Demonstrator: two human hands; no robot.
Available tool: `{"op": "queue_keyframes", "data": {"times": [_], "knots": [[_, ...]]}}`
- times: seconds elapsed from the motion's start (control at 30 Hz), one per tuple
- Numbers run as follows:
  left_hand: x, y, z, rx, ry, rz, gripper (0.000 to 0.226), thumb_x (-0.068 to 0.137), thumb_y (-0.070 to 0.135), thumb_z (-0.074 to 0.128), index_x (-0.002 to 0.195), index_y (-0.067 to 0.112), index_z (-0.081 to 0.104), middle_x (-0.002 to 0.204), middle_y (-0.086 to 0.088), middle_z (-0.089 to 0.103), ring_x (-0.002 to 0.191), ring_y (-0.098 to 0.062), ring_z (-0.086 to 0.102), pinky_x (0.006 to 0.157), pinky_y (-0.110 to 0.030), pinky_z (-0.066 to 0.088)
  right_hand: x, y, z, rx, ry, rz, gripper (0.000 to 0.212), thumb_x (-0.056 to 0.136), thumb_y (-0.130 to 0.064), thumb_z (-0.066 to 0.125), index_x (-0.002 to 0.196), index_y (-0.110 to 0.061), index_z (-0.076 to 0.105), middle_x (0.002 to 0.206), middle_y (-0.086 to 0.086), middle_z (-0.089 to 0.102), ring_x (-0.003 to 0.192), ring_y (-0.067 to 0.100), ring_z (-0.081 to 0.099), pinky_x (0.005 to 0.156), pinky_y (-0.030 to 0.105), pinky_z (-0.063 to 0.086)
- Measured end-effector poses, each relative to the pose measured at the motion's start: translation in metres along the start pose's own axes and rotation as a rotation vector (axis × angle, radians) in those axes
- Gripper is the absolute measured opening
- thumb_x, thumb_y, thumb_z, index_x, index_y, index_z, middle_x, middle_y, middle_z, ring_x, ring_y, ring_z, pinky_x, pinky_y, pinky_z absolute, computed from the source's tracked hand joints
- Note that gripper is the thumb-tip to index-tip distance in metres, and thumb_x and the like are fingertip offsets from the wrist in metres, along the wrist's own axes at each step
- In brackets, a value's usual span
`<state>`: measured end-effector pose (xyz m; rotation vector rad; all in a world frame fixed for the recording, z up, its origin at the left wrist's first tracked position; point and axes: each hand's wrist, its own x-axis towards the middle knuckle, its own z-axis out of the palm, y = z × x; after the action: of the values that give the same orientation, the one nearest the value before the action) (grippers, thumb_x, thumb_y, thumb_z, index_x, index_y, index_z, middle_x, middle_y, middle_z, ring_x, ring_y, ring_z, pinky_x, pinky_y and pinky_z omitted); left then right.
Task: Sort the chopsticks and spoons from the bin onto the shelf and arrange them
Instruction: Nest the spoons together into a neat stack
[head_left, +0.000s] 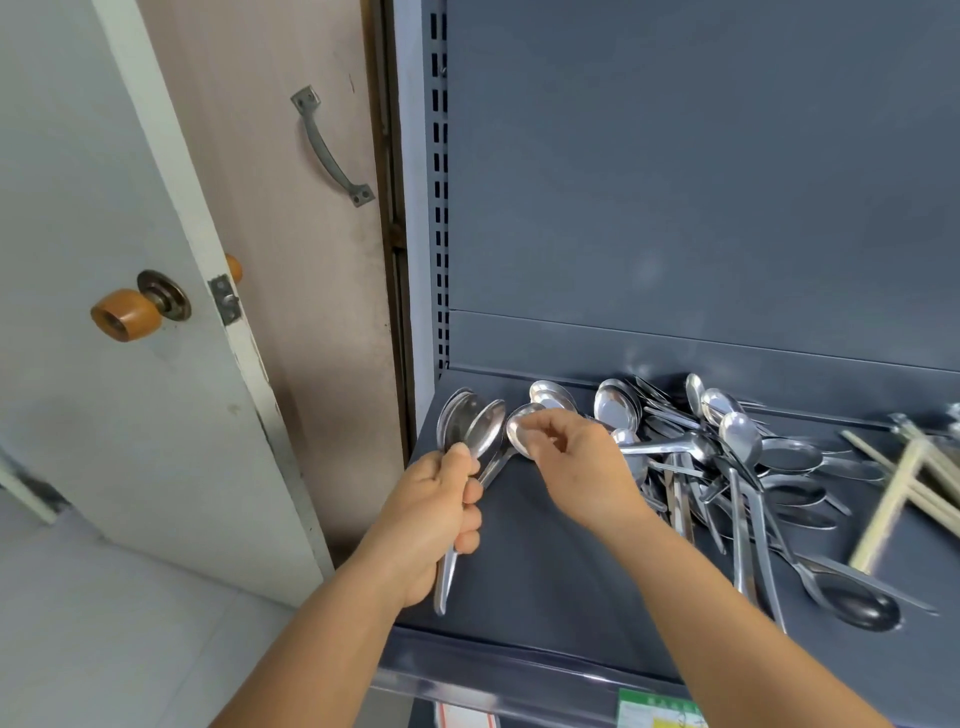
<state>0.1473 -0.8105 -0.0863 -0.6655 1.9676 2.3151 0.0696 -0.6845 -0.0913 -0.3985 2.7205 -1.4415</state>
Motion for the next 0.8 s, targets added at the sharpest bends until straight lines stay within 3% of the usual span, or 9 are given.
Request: {"op": "queue_keyframes", "data": {"times": [0.1,0.2,0.27,0.33,0.47,0.57,0.67,0.8], "knots": [[0.004,0.001,-0.005,0.030,0.008,0.016,0.021,0.100,0.027,0.045,0.097,0.007,0.050,0.069,-0.001,0.041,0.043,-0.007,0.025,0.039,-0.018,0.026,0.006,0.006,0.004,-0.281,0.023,-0.160,0.025,0.093,-0.019,0.053,0.116,-0.024,0.063,0.110,-0.006,0.062,0.100,0.016,0.055,0.089,0.019,0.036],[0.007,0.001,-0.008,0.059,0.002,0.016,0.023,0.099,0.028,0.045,0.096,0.006,0.052,0.069,-0.001,0.041,0.045,-0.008,0.028,0.040,-0.020,0.028,0.008,0.005,0.011,-0.557,-0.108,-0.278,0.043,0.094,-0.022,0.049,0.136,-0.030,0.046,0.141,-0.007,0.043,0.126,0.024,0.036,0.104,0.028,0.025],[0.010,0.002,-0.010,0.073,-0.002,0.015,0.023,0.099,0.029,0.046,0.093,0.008,0.052,0.066,0.000,0.037,0.048,-0.009,0.028,0.041,-0.020,0.028,0.008,0.004,0.012,-0.701,-0.188,-0.277,0.045,0.095,-0.028,0.045,0.140,-0.035,0.039,0.150,-0.011,0.029,0.135,0.023,0.022,0.110,0.038,0.022],[0.013,0.002,-0.012,0.087,-0.005,0.021,0.019,0.098,0.030,0.047,0.093,0.011,0.048,0.066,0.000,0.033,0.051,-0.011,0.027,0.043,-0.021,0.028,0.008,0.005,0.011,-0.753,-0.226,-0.265,0.043,0.094,-0.029,0.046,0.137,-0.037,0.043,0.148,-0.012,0.032,0.135,0.021,0.022,0.110,0.039,0.020],[0.017,0.002,-0.016,0.126,-0.017,0.027,0.017,0.098,0.029,0.047,0.094,0.013,0.043,0.066,0.001,0.030,0.055,-0.012,0.026,0.044,-0.022,0.027,0.007,0.013,0.006,-0.643,-0.250,-0.261,0.039,0.091,-0.020,0.050,0.128,-0.029,0.055,0.133,-0.008,0.051,0.125,0.021,0.040,0.106,0.033,0.030],[0.018,0.000,-0.015,0.124,-0.007,0.020,0.023,0.099,0.032,0.045,0.091,0.010,0.048,0.065,0.001,0.037,0.052,-0.011,0.031,0.044,-0.021,0.030,0.007,0.013,0.000,-0.456,-0.116,-0.225,0.036,0.088,-0.007,0.050,0.122,-0.015,0.060,0.125,0.006,0.056,0.114,0.027,0.051,0.099,0.029,0.037],[0.020,-0.001,-0.013,0.121,-0.003,-0.002,0.024,0.099,0.031,0.046,0.090,0.009,0.050,0.065,0.001,0.041,0.051,-0.010,0.033,0.043,-0.020,0.031,0.010,0.009,-0.004,-0.466,-0.046,-0.138,0.034,0.093,-0.018,0.051,0.127,-0.013,0.054,0.125,0.009,0.054,0.115,0.027,0.048,0.097,0.027,0.033],[0.021,-0.001,-0.011,0.091,0.005,-0.012,0.021,0.098,0.028,0.047,0.087,0.010,0.049,0.064,0.001,0.040,0.051,-0.011,0.031,0.042,-0.020,0.029,0.027,0.008,0.007,-0.533,-0.029,-0.035,0.048,0.090,-0.035,0.054,0.132,-0.014,0.044,0.126,0.008,0.056,0.116,0.032,0.045,0.091,0.033,0.036]]}}
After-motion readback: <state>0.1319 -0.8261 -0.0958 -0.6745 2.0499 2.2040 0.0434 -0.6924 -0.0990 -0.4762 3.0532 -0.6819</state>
